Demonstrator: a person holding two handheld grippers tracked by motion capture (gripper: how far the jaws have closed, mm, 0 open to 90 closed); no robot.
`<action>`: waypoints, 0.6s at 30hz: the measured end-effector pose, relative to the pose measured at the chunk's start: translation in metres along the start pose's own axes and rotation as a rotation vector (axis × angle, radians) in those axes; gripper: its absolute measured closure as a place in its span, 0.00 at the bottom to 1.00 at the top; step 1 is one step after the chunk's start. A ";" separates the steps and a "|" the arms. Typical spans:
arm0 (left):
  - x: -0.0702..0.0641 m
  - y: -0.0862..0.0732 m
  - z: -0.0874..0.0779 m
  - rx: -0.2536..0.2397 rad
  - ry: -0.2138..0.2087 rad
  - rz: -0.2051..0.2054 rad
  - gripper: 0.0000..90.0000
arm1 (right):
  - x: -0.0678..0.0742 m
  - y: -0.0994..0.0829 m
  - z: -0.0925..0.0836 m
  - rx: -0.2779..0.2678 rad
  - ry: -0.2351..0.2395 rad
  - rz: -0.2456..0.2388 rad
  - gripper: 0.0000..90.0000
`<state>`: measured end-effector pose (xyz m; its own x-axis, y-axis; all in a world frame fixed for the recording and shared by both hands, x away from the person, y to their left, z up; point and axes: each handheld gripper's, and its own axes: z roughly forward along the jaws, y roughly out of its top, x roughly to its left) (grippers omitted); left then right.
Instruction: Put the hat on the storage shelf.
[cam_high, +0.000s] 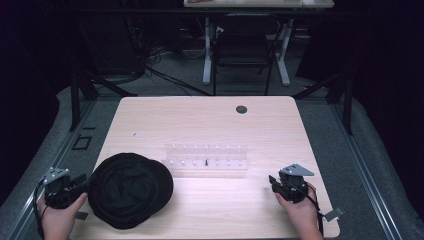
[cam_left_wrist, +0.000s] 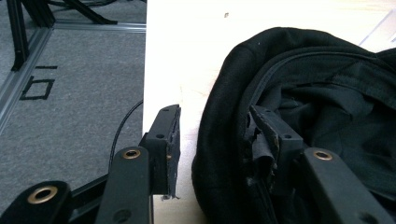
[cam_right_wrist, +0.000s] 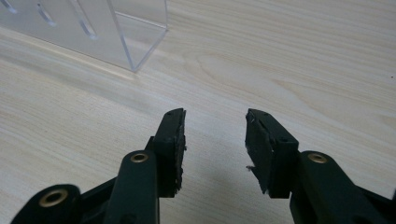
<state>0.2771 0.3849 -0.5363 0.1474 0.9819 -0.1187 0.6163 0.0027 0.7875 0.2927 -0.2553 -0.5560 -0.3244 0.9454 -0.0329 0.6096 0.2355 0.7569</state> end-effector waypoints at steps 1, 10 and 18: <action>0.000 0.000 0.000 0.003 -0.004 -0.003 0.61 | 0.000 0.000 0.000 -0.001 -0.003 -0.001 0.64; -0.002 0.005 -0.003 0.046 -0.018 0.017 0.64 | 0.001 0.001 -0.004 -0.010 -0.012 0.010 0.66; -0.001 0.022 -0.012 0.125 -0.042 0.002 0.65 | 0.004 0.002 -0.007 -0.021 -0.001 0.012 0.67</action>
<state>0.2818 0.3867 -0.5115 0.1793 0.9731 -0.1448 0.7074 -0.0252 0.7064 0.2873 -0.2522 -0.5504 -0.3159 0.9485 -0.0244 0.5980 0.2190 0.7710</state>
